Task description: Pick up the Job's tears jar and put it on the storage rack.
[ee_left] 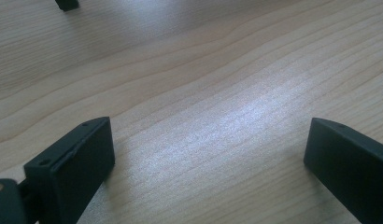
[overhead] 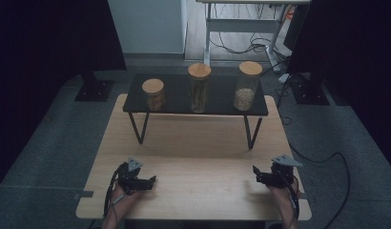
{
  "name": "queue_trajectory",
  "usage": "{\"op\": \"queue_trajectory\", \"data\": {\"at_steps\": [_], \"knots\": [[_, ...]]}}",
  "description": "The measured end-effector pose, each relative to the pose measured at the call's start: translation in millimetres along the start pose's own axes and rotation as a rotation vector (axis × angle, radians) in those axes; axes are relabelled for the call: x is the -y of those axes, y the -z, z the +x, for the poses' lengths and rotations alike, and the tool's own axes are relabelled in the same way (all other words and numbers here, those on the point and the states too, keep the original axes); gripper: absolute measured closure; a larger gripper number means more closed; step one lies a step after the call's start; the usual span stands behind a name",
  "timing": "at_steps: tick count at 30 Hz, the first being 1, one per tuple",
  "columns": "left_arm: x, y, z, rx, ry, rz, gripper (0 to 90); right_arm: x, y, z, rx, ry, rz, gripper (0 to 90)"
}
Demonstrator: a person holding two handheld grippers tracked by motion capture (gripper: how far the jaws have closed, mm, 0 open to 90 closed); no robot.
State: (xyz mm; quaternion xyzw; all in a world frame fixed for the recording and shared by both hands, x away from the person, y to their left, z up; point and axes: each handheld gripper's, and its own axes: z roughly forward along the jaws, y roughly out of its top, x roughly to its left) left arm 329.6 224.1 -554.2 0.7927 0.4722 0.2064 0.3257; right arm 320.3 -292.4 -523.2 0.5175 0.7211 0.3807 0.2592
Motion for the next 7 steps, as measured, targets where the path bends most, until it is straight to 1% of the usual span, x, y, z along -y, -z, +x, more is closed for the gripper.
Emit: {"op": "queue_trajectory", "data": {"at_steps": [7], "knots": [[0.1, 0.2, -0.5, -0.008, 0.007, 0.005, 1.0, 10.2, -4.5, -0.6, 0.006, -0.016, 0.037, 5.1]]}}
